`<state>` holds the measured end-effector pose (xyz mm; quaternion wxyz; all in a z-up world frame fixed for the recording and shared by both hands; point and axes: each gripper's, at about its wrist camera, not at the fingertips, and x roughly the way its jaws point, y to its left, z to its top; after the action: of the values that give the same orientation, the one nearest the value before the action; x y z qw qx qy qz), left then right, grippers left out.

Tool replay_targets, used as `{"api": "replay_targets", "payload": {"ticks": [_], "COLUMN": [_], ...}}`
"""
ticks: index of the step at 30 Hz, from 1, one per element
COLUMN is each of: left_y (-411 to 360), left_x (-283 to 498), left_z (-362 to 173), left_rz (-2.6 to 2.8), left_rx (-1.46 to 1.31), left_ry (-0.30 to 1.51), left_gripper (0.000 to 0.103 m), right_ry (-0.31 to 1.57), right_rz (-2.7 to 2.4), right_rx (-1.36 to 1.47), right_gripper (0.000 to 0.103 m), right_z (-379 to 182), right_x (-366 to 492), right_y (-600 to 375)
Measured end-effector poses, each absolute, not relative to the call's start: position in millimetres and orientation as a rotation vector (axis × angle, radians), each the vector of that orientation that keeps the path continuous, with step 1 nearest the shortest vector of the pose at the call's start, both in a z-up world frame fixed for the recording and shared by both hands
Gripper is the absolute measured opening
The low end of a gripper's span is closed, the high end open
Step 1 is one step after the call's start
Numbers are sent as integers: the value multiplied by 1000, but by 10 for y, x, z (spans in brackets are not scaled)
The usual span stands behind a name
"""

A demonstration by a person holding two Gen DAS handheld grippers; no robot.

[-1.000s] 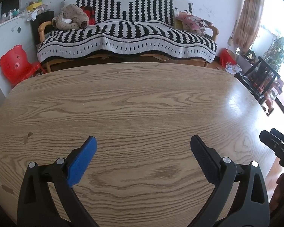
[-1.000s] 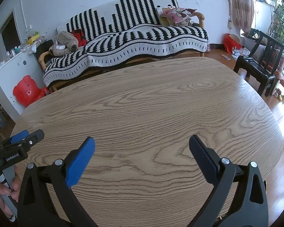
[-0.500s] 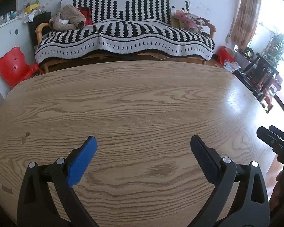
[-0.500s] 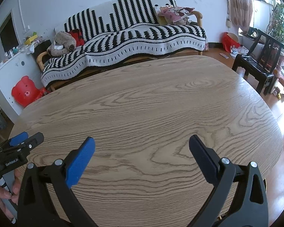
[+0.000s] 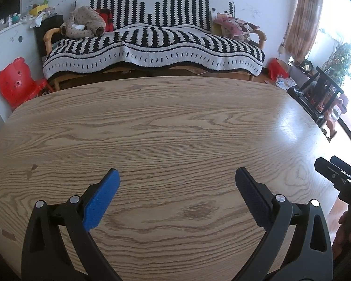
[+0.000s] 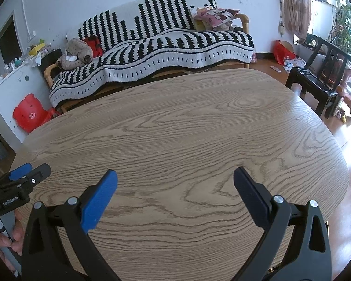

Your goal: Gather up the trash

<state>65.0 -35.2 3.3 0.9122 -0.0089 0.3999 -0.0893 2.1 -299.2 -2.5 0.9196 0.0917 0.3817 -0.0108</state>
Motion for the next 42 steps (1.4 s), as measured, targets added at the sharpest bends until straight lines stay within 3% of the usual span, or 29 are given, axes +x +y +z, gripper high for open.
{"api": "replay_targets", "payload": {"ticks": [42], "left_y": [-307], "left_x": [662], "left_z": [1], "left_rz": [-168], "left_rx": [-13], "left_ry": [827], "left_gripper": [96], "right_ry": [785], "right_rz": [-14], "right_rx": [193], "right_gripper": [96], "right_z": [6], "right_x": [10], "right_y": [-3082]}}
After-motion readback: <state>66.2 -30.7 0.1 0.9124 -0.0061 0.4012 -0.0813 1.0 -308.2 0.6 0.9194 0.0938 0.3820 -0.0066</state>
